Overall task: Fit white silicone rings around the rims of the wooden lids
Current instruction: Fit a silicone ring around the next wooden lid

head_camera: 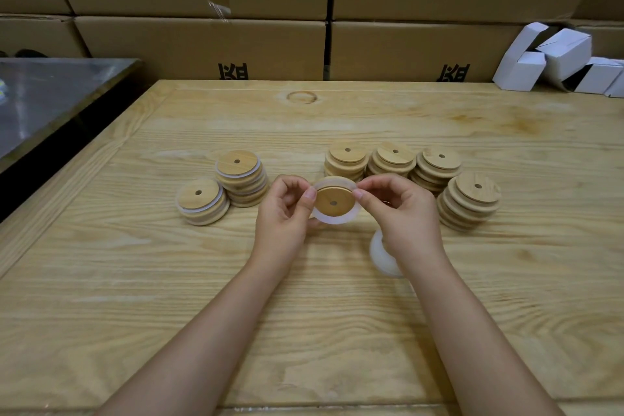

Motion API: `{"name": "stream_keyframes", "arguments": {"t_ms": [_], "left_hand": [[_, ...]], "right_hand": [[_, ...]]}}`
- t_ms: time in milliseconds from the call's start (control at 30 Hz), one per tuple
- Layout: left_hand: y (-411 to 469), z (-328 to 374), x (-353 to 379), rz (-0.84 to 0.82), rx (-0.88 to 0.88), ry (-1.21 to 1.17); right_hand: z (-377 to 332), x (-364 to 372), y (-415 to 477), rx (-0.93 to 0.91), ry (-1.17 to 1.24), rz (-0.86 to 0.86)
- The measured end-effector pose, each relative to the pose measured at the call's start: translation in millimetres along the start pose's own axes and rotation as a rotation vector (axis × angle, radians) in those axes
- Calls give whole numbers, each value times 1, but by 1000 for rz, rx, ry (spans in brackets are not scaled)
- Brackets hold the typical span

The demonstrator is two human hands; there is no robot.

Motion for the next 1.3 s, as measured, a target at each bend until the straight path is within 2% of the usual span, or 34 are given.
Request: {"name": "stream_keyframes", "arguments": {"t_ms": [333, 900, 1133, 1300], "left_hand": [[0, -7, 1, 17, -108, -78], [0, -6, 1, -14, -137, -98], [-2, -4, 7, -132, -90, -135], [-6, 2, 17, -250, 83, 83]], "right_hand": [[3, 1, 1, 15, -1, 1], [9, -3, 0, 152, -11, -3], [1, 2, -1, 36, -85, -12], [-8, 11, -6, -104, -226, -38]]}}
Point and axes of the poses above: each hand's wrist, its own y-axis towards the middle knuckle, its own x-axis out of the palm, z = x × y, the point moved 7 cm from there along y, towards the middle knuckle, and after that the axes turned 6 degrees about x, right-handed, at the moved point
